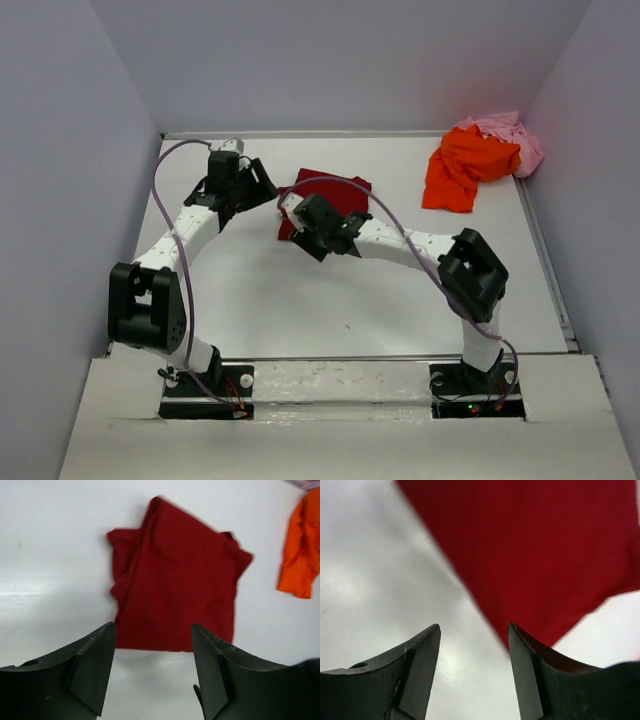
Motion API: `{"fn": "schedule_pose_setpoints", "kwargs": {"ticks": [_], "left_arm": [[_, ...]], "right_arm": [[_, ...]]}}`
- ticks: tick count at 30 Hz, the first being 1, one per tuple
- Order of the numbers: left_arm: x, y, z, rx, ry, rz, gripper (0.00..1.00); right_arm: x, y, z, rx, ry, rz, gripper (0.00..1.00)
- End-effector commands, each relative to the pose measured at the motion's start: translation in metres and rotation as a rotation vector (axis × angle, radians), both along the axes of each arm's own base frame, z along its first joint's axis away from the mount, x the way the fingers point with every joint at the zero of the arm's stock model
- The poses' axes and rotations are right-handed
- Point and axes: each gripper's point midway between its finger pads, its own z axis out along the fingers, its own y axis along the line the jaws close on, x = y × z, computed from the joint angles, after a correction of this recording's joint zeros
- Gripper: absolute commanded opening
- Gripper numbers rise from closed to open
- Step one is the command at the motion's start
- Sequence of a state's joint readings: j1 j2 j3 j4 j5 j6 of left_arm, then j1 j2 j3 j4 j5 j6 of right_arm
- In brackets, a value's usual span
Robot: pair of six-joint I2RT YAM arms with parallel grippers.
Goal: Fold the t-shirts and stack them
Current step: Put the neatly folded tshirt into the corner of the board with the left arm
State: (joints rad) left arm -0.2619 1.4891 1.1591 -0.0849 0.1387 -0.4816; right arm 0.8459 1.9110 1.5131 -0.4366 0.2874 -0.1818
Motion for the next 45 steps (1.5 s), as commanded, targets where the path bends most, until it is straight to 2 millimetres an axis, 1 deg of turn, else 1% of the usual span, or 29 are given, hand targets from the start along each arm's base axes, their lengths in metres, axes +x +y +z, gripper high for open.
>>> {"fn": "schedule_pose_setpoints", "kwargs": {"ticks": [1,3,4,6,7,8,10,15,16,17,18,21,24,25,27,28,29,30,33,34,36,37,38,39,40,42,43,44,45], "left_arm": [[-0.019,0.032,-0.048,-0.023,0.147,-0.007,0.71],[-0.019,0.04,-0.047,-0.024,0.131,0.013,0.71],[-0.019,0.044,-0.047,-0.026,0.131,0.019,0.71],[-0.017,0.04,-0.042,-0.048,0.112,0.002,0.71],[-0.019,0.032,-0.045,-0.102,0.125,-0.047,0.71],[-0.018,0.036,-0.044,-0.11,0.128,-0.034,0.71],[-0.02,0.033,-0.048,-0.162,0.141,-0.056,0.71],[-0.02,0.039,-0.056,-0.206,0.164,-0.05,0.7],[-0.019,0.041,-0.055,-0.2,0.157,-0.044,0.7],[-0.019,0.042,-0.054,-0.194,0.152,-0.043,0.7],[-0.018,0.044,-0.052,-0.182,0.143,-0.031,0.7],[-0.018,0.046,-0.052,-0.175,0.139,-0.025,0.7],[-0.019,0.045,-0.052,-0.176,0.141,-0.028,0.7],[-0.019,0.045,-0.051,-0.176,0.139,-0.028,0.7],[-0.019,0.046,-0.051,-0.174,0.137,-0.028,0.7],[-0.019,0.046,-0.052,-0.174,0.139,-0.029,0.7],[-0.019,0.046,-0.052,-0.174,0.138,-0.028,0.7],[-0.019,0.046,-0.052,-0.175,0.139,-0.027,0.7],[-0.019,0.046,-0.053,-0.172,0.142,-0.023,0.7],[-0.018,0.047,-0.054,-0.172,0.145,-0.019,0.7],[-0.019,0.047,-0.056,-0.172,0.149,-0.015,0.7],[-0.02,0.047,-0.058,-0.176,0.156,-0.008,0.7],[-0.02,0.048,-0.061,-0.179,0.165,-0.003,0.7],[-0.022,0.048,-0.064,-0.184,0.174,0.003,0.71],[-0.02,0.047,-0.067,-0.201,0.175,0.014,0.71],[-0.02,0.045,-0.071,-0.219,0.184,0.022,0.71],[-0.021,0.041,-0.074,-0.244,0.188,0.012,0.71],[-0.022,0.041,-0.076,-0.251,0.19,0.022,0.71],[-0.022,0.043,-0.079,-0.252,0.192,0.04,0.73]], "right_arm": [[-0.007,0.02,-0.011,-0.065,-0.081,0.1,0.62],[-0.013,0.032,-0.011,-0.067,-0.108,0.122,0.64],[-0.012,0.031,-0.018,-0.085,-0.11,0.126,0.67],[-0.011,0.03,-0.025,-0.121,-0.121,0.118,0.73],[-0.006,0.027,-0.033,-0.155,-0.131,0.101,0.77],[-0.006,0.027,-0.036,-0.162,-0.131,0.098,0.78],[-0.003,0.027,-0.039,-0.168,-0.139,0.09,0.79],[0.008,0.034,-0.055,-0.191,-0.152,0.077,0.81],[0.007,0.035,-0.066,-0.208,-0.137,0.084,0.81],[0.011,0.035,-0.069,-0.214,-0.153,0.075,0.81],[0.013,0.034,-0.079,-0.241,-0.153,0.074,0.81],[0.017,0.033,-0.088,-0.269,-0.161,0.065,0.79],[0.018,0.037,-0.095,-0.266,-0.152,0.068,0.71],[0.019,0.037,-0.096,-0.268,-0.152,0.067,0.67],[0.024,0.035,-0.097,-0.271,-0.152,0.058,0.63],[0.028,0.031,-0.098,-0.272,-0.151,0.047,0.58],[0.028,0.032,-0.097,-0.27,-0.151,0.048,0.47],[0.03,0.03,-0.096,-0.259,-0.144,0.045,0.34],[0.03,0.029,-0.091,-0.253,-0.145,0.04,0.15],[0.032,0.024,-0.09,-0.255,-0.142,0.026,0.01],[0.031,0.023,-0.086,-0.255,-0.138,0.021,0.0],[0.034,0.021,-0.081,-0.239,-0.131,0.013,0.0],[0.031,0.014,-0.086,-0.239,-0.073,-0.002,0.0],[0.031,0.013,-0.084,-0.223,-0.049,-0.014,0.0],[0.03,0.016,-0.078,-0.197,-0.042,-0.016,0.0],[0.03,0.011,-0.074,-0.153,-0.019,-0.03,0.0],[0.025,0.012,-0.071,-0.126,-0.009,-0.026,0.0],[0.026,0.013,-0.067,-0.109,-0.015,-0.026,0.0],[0.028,0.01,-0.066,-0.102,-0.015,-0.031,0.0]]}}
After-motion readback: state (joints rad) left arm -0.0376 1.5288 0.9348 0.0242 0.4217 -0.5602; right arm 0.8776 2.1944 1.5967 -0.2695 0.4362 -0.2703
